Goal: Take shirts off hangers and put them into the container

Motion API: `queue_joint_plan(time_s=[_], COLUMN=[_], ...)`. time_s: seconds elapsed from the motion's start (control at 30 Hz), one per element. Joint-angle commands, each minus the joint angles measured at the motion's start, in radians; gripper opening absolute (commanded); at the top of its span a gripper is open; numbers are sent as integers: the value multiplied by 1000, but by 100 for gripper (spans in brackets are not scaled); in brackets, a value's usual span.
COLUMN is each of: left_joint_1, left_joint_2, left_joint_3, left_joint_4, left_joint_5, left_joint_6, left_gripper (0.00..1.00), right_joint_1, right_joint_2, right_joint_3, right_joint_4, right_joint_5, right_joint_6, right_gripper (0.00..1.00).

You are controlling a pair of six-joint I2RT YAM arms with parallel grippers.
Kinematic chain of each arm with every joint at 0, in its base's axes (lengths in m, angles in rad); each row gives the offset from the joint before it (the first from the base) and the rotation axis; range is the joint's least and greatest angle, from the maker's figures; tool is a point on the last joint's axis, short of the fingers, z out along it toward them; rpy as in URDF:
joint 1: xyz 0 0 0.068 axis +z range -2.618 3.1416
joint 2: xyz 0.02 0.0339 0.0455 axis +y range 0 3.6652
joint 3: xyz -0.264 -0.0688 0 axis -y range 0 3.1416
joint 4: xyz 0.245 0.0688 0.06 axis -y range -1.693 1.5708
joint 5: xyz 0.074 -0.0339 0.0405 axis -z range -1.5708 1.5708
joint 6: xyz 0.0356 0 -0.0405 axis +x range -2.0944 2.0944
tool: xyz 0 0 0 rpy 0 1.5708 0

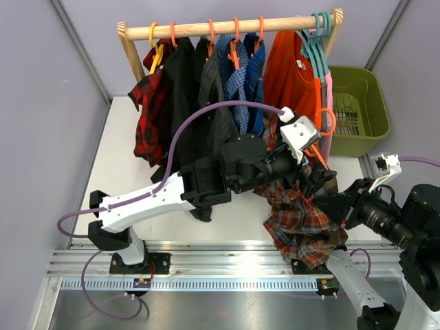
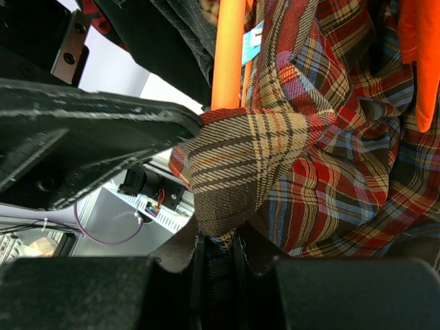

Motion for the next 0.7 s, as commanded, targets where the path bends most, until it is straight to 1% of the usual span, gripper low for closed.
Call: queue_joint_plan(time_s=[0.0,0.1,0.3,0.47,0.53,0.6,0.63,0.67], left_joint_1=[-1,1,19,50,80,97,108,114], left_joint_2=[2,15,-7,12,33,59,64,71], left_joint_3=[47,41,-21,-10,30,44,48,53], left_joint_4=[53,74,157,168,144,134,136,134], left_joint_5=[-1,-32,-96,-70,-44,-26,-6,5], left_joint_6=[27,40,55,41,18,-11,-19,-29], left_gripper=[99,99,99,99,98,94,89,81], right_joint_1=[-4,-4,-4,-4,-4,-4,-4,-4], right_joint_2=[-5,-5,-15,-18,-17,-18,-20,-22], right_joint_3=[23,28,36,34,40,36,34,33], right_joint_4=[50,49,38,40,41,46,46,49], right_joint_5=[-83,-92,-95,-103,-109,-117,-117,-118], right_joint_6=[7,4,2,2,2,1,1,-1], right_gripper=[0,0,0,0,0,0,0,0])
